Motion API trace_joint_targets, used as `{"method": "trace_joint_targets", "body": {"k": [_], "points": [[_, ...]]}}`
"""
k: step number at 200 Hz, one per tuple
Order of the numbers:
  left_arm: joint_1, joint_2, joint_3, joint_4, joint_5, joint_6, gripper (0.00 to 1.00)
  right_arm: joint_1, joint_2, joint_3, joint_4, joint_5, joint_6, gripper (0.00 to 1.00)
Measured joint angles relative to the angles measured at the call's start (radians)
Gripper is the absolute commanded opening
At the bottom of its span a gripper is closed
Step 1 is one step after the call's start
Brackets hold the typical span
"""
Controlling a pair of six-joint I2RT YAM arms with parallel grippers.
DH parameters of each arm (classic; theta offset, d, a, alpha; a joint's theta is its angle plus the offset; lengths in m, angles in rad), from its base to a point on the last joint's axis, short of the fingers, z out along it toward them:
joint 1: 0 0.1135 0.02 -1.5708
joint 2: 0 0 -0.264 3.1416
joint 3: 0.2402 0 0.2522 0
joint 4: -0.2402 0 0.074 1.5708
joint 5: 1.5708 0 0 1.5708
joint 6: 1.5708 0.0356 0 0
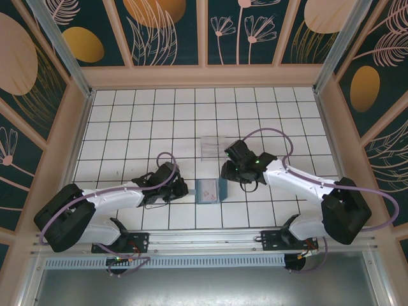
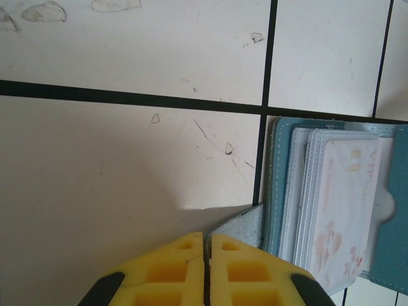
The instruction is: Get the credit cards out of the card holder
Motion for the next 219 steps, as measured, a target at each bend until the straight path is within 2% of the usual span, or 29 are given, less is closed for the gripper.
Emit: {"method": "trace_joint_targets", "body": {"k": [23,47,81,133,176,199,219], "points": [[0.0,0.0,0.0,-0.006,0.005,0.001,0.09,0.009,0.001,0.006,0.01,-0.038,0.0,0.43],[0.0,0.0,0.0,-0.006,0.007,0.001,0.09,0.018,0.004,0.065,-0.045,-0.012,-0.005,0.47],[0.0,-0.001,0.0,-0.006,0.007,0.004,0.09,0.024,0.009,0.157,-0.098,0.025,-0.017,0.43],[0.0,-0.002,0.0,-0.006,0.007,0.004,0.09,0.056,0.047,0.145,0.082,-0.234,-0.019,0.42],[0.0,-0.002,0.001,-0.013,0.007,0.009,0.1,0.069,0.134,0.098,0.058,-0.256,-0.02,0.41],[0.0,-0.003,0.008,-0.034,0.006,0.018,0.14,0.059,0.134,0.072,0.039,-0.235,-0.024,0.39],[0.0,-0.01,0.022,-0.056,0.002,0.026,0.22,0.052,0.134,0.026,0.036,-0.227,-0.024,0.37]]}}
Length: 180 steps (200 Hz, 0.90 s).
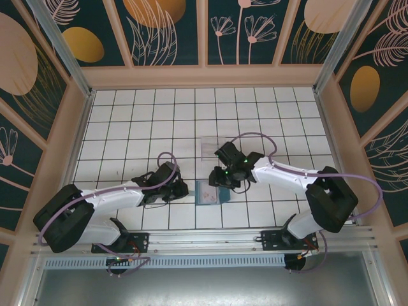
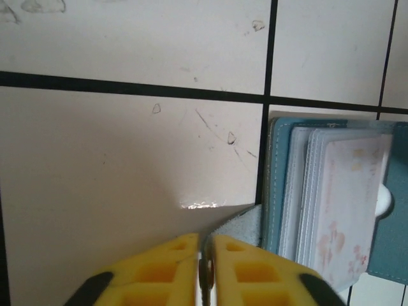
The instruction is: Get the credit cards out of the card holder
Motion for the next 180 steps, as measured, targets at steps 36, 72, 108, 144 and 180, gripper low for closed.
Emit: {"method": "trace_joint_targets", "body": {"k": [36,72,108,144,180], "points": [[0.0,-0.025,0.049,-0.069,-0.023,0.007,0.31,0.0,0.001,-0.074,0.006,0.011,0.002,0.32],[0.0,-0.06,0.152,-0.175,-0.068,0.02,0.34,-0.001,0.003,-0.107,0.03,0.015,0.005,0.28],[-0.01,-0.063,0.291,-0.294,-0.106,0.035,0.34,-0.001,0.005,-0.128,0.055,0.017,0.005,0.25],[-0.073,0.013,0.394,-0.315,-0.121,0.039,0.34,-0.004,0.005,-0.139,0.066,0.017,0.005,0.23],[-0.109,0.136,0.387,-0.278,-0.08,0.039,0.35,-0.009,0.0,-0.155,0.087,0.013,0.008,0.21]]}}
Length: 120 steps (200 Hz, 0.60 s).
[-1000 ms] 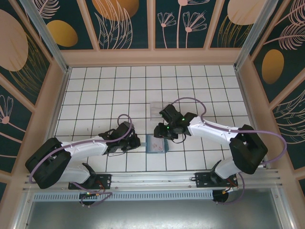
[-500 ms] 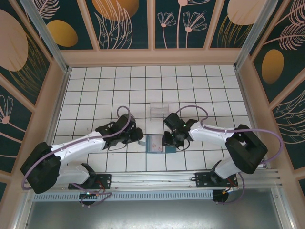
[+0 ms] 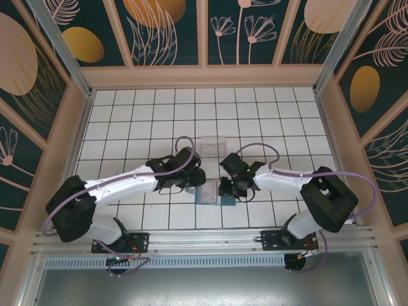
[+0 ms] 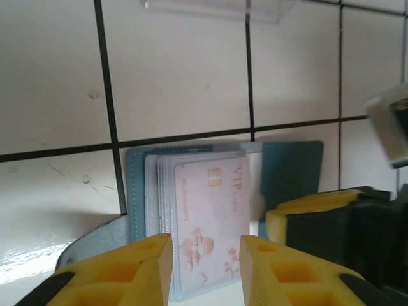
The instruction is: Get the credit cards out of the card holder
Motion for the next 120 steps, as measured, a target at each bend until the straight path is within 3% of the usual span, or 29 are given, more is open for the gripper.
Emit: {"method": "trace_joint_targets", "body": {"k": [53,120], "points": [[-0.001,0.077,-0.031,0.098,0.046,0.031,0.41,-0.005,-0.004,-0.017,0.026,-0.001,0.004,0.2],[-0.001,0.159,-0.035,0.105,0.042,0.07,0.42,-0.011,-0.004,-0.03,0.039,-0.002,0.004,0.17]]}}
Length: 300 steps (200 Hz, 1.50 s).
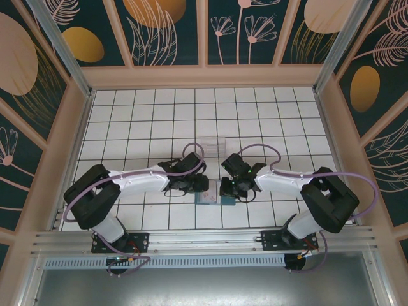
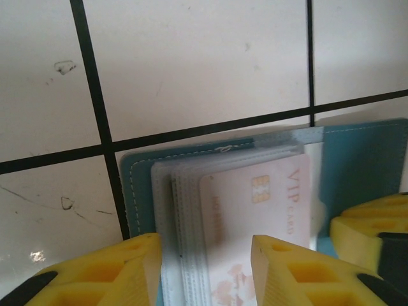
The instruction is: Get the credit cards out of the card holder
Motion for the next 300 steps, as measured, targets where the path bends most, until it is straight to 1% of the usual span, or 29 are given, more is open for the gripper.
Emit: {"method": "trace_joint_targets", "body": {"k": [22,61,95,122,168,226,267,300], "points": [[0.0,0.019,-0.003,0.0,-0.003,0.008,0.41,-0.001,0.0,-0.002,0.003,0.0,0.0,0.17],[0.0,0.019,-0.017,0.012,-0.011,0.017,0.26,-0.002,-0.001,-0.002,0.003,-0.001,0.0,0.17],[0.0,0.005,-0.036,0.034,-0.014,0.019,0.19,-0.002,-0.001,0.0,0.002,-0.002,0.0,0.17],[0.001,-0.004,-0.056,0.065,-0.014,0.011,0.16,-0.002,-0.002,0.0,0.005,-0.007,0.001,0.19],[0.001,-0.016,-0.087,0.116,-0.011,-0.005,0.14,-0.021,-0.006,-0.002,0.026,-0.055,0.013,0.22],[0.001,-0.015,-0.106,0.175,-0.003,-0.016,0.13,-0.048,-0.006,-0.064,0.259,-0.179,0.067,0.23],[0.001,-0.015,-0.108,0.18,-0.002,-0.016,0.13,-0.055,-0.006,-0.093,0.322,-0.211,0.09,0.23],[0.001,-0.014,-0.108,0.181,0.0,-0.016,0.15,-0.06,-0.006,-0.099,0.332,-0.216,0.092,0.24]]}}
